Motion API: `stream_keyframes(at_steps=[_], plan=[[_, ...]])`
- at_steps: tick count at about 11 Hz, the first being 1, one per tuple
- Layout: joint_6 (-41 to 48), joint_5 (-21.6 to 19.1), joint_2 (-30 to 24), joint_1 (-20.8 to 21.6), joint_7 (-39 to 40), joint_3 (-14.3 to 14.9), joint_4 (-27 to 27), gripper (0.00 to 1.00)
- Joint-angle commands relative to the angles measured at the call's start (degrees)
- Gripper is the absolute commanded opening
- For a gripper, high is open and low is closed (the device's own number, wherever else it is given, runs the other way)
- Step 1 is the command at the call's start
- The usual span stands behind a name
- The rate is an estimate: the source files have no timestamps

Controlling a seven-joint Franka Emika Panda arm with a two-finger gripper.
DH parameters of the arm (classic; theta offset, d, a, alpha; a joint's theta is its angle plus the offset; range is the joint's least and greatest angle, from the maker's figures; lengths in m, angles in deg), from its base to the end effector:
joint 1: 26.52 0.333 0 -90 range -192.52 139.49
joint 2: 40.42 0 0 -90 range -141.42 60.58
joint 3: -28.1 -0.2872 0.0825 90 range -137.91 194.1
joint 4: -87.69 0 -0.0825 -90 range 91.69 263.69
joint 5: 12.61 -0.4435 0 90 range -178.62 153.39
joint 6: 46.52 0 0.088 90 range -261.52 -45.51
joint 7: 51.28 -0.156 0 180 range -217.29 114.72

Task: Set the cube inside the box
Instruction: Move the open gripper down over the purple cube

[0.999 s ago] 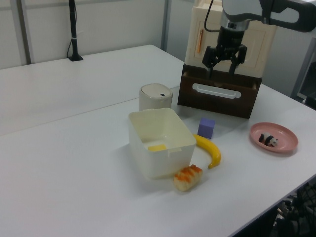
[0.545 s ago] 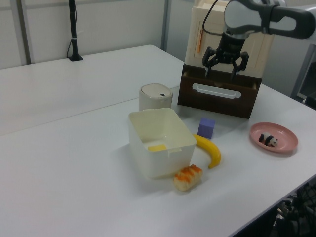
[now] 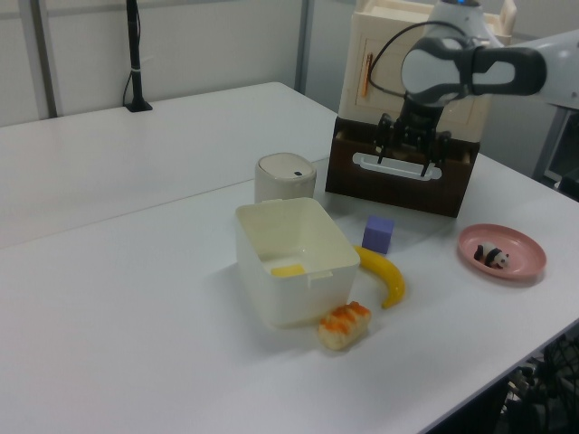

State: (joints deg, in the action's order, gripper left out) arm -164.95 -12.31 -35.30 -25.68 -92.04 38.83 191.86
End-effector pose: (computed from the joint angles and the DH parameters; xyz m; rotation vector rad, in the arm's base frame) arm 0.6555 -0.1131 0.4040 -2.8132 1.3241 -0.2507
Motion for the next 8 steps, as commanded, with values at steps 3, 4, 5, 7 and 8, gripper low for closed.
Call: stream_keyframes(at_steps=[3,4,5,7,8], plan=[[-6.5,-1.1,4.2,1.5,-1.8,0.5,1.2,1.0],[-7.3,-1.1,4.5,1.6,-1.8,0.4,1.2,1.0],[-7.7,-1.2,5.2,1.7,-1.8,0.4,1.3,1.0],[-8.9,-1.2,7.8,1.9,-1.8,0.4,0.9,1.0],[-9.7,-1.1,8.5,1.9,-1.7,0.5,1.2,1.0]])
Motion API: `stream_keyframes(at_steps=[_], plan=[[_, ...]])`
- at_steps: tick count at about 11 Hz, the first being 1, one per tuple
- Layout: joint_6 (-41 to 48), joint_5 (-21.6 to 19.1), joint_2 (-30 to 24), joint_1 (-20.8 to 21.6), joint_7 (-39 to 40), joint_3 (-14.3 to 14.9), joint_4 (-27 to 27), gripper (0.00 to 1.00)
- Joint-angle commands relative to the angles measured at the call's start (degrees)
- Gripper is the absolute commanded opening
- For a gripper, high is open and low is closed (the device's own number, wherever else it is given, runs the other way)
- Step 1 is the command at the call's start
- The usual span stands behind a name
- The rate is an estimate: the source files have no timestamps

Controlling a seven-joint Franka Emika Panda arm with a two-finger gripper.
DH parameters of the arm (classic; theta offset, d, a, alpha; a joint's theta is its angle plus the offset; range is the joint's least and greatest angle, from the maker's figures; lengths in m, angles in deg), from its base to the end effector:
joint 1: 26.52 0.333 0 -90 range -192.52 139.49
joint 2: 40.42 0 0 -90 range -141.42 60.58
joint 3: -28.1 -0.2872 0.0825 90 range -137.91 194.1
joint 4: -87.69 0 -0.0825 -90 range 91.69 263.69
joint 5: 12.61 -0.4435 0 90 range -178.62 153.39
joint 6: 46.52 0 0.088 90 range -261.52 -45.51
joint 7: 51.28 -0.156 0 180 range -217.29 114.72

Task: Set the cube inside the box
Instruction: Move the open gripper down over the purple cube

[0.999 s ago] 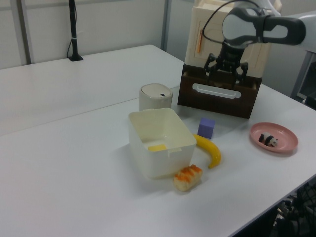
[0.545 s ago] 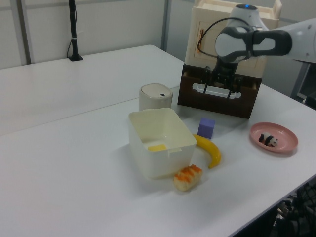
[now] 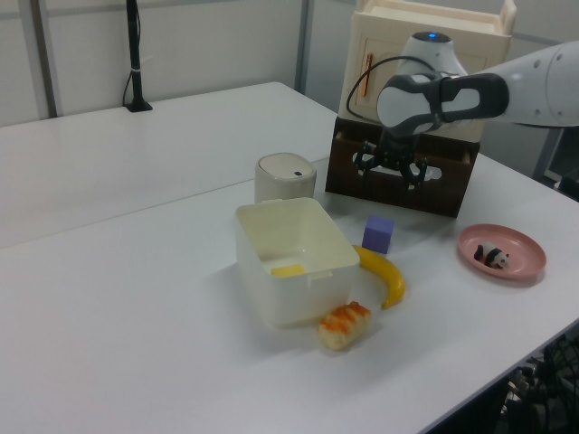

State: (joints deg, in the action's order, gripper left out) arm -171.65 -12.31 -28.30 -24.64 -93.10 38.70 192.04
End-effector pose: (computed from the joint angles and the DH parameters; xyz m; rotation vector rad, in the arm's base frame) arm 0.6777 -0.1015 0.3341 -2.8355 1.3217 -0.2515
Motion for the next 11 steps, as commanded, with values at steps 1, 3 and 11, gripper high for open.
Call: stream_keyframes(at_steps=[1,3,11], plan=[[-3.2,-1.1,3.1,0.9,-0.6,0.6,1.2,1.0],[-5.1,-1.0,5.3,0.8,-0.5,0.6,1.4,1.0],[-7.5,0.0,6.3,0.7,-0.2,0.6,5.4,1.0]])
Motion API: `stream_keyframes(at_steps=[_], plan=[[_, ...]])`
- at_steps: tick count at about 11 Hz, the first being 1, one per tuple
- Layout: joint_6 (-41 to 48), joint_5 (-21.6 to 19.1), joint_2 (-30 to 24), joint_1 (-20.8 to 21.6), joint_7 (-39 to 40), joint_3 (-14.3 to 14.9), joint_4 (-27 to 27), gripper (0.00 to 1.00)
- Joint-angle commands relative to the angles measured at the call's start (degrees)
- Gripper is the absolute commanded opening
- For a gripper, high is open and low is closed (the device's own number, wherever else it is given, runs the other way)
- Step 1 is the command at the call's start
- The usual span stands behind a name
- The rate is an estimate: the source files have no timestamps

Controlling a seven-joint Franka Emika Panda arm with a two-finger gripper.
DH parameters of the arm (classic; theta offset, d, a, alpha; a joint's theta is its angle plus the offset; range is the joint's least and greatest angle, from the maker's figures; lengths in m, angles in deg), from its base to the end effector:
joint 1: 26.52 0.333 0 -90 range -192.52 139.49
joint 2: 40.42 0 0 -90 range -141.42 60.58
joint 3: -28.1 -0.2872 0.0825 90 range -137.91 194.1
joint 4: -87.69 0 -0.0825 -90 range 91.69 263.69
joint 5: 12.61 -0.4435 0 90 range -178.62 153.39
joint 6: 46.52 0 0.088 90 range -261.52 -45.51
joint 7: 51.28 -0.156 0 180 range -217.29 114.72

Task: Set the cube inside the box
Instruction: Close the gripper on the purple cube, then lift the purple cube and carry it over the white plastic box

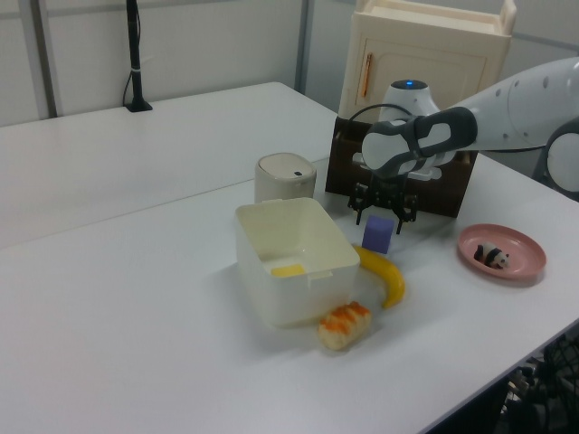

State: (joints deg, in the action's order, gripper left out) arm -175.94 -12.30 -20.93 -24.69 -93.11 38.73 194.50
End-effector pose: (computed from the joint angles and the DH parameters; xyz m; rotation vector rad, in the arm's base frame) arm 0.6689 -0.1030 0.2330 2.8067 -1.3010 0.1180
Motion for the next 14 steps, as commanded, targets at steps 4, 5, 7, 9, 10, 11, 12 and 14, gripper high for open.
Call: stream_keyframes(at_steps=[4,5,7,9,10,11,12,14], plan=[[-3.6,0.6,-0.8,0.7,0.8,0.6,3.0,0.4],[-3.6,0.6,-0.8,0.7,1.6,0.6,3.0,0.37],[-3.8,0.6,-0.8,0.7,1.9,0.6,3.0,0.37],[-3.8,0.6,-0.9,0.8,2.0,0.6,2.6,0.47],[-3.8,0.6,-1.4,0.8,2.0,0.5,2.4,0.46],[-3.8,0.3,-2.3,0.9,2.0,0.4,2.2,0.45],[-3.6,0.1,-3.3,1.0,2.0,0.2,1.6,0.44],[-3.6,0.0,-5.1,2.1,1.9,-0.5,0.4,0.44]])
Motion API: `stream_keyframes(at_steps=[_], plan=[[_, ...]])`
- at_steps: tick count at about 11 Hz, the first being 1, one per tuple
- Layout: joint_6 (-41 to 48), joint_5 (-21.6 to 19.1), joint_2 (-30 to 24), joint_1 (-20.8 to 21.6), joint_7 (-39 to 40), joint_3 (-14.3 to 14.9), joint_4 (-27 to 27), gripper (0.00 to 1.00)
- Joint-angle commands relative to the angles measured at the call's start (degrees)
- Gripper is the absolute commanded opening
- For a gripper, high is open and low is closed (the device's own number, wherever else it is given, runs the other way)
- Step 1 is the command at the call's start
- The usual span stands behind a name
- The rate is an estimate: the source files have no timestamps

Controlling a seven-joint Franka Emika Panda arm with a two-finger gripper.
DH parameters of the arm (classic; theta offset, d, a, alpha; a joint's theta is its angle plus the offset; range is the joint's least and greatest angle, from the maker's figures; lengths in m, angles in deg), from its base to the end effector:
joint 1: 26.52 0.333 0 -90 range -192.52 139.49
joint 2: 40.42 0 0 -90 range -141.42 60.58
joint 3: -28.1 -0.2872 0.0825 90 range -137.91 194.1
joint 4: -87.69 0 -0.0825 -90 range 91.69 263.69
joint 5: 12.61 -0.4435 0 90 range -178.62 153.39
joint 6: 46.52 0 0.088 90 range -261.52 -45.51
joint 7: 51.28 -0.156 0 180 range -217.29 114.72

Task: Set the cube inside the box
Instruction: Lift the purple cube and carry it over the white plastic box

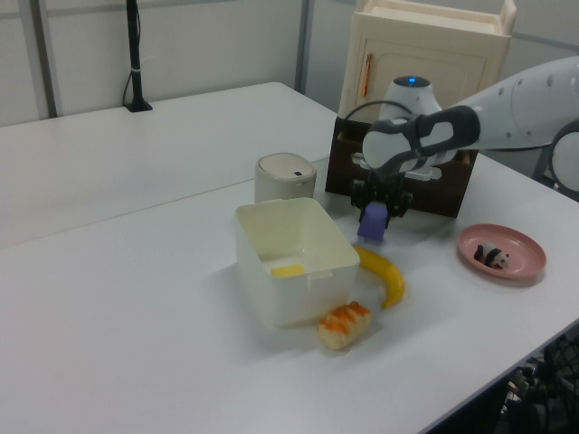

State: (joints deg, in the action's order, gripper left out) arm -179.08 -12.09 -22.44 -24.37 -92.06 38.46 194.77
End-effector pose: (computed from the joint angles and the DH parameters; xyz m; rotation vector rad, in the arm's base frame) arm 0.6787 -0.0969 0.2537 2.8432 -1.2645 0.2302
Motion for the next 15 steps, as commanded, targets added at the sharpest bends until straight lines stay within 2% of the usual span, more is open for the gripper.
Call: stream_keyframes(at_steps=[1,5,9,14,15], plan=[[-0.2,-0.4,-4.6,2.1,0.8,-0.3,-1.3,0.44],[0.1,-1.1,-10.3,4.5,0.3,-3.3,-2.1,0.44],[0.8,-1.1,-12.4,5.5,0.3,-7.8,-2.1,0.44],[11.8,-1.1,-15.5,11.3,0.7,-8.6,-2.0,0.45],[13.1,-1.1,-15.7,11.9,0.6,-8.6,-1.9,0.51]])
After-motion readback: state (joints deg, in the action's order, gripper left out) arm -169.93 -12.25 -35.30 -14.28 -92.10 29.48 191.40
